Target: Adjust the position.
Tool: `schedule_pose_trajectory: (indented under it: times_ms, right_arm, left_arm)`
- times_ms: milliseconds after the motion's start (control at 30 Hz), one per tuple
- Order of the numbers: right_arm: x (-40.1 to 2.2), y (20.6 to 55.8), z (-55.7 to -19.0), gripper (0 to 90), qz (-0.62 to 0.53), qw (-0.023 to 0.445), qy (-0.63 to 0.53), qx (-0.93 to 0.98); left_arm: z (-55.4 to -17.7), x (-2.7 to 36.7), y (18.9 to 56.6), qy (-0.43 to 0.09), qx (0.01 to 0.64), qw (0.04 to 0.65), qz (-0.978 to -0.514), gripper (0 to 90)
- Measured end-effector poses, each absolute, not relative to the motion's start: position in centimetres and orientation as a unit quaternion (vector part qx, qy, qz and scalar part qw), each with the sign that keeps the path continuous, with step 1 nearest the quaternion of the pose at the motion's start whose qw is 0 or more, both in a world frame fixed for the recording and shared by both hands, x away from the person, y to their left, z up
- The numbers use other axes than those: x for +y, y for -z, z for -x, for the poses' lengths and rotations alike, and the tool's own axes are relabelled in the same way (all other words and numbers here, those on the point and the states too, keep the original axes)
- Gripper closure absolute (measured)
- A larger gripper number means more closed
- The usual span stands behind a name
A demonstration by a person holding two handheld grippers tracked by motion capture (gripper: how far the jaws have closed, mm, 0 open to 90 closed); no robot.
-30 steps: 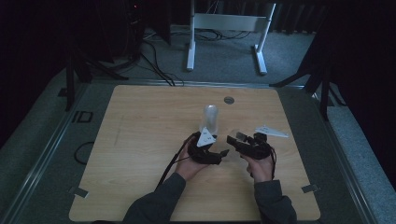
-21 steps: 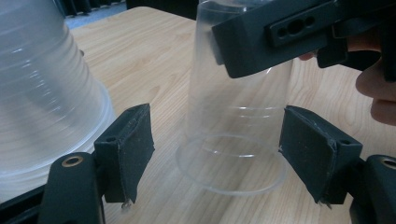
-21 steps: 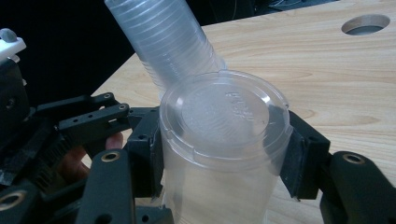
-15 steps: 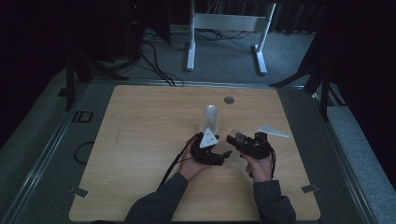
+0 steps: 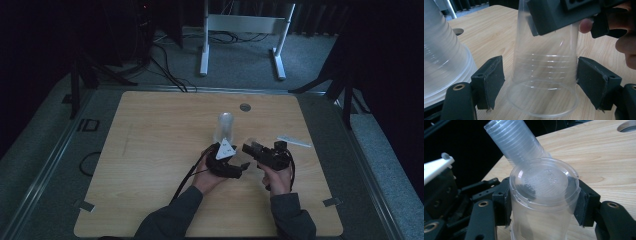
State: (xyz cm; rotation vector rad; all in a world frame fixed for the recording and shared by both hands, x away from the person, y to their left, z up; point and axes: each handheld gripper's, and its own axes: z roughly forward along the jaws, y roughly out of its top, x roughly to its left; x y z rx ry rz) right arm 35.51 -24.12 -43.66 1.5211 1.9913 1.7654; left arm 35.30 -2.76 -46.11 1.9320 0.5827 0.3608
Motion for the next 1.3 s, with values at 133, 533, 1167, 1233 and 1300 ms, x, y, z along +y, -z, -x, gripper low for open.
schedule_pose_trajectory:
  times_ms: [133,533,1167,1233,1300]
  right_arm:
    - [-24.20,43.67,-35.57,42.1,-0.498,0.030,-0.581,0.643]
    - [-24.58,43.73,-35.70,42.2,-0.502,0.001,-0.598,0.625]
    - [-24.77,43.89,-35.56,42.1,-0.505,-0.007,-0.601,0.620]
    - [-24.79,43.91,-35.55,42.0,-0.505,-0.007,-0.601,0.620]
    - [-24.87,43.90,-35.53,41.4,-0.504,-0.009,-0.601,0.621]
  left_arm:
    - [-35.31,-2.88,46.21,-0.150,0.244,0.520,-0.804,23.0]
    - [-35.32,-3.02,46.47,-0.147,0.247,0.522,-0.803,22.7]
    - [-35.26,-3.29,46.64,-0.140,0.245,0.517,-0.808,24.5]
    - [-35.24,-3.31,46.64,-0.140,0.246,0.517,-0.808,24.9]
    - [-35.20,-3.32,46.58,-0.140,0.245,0.517,-0.808,25.4]
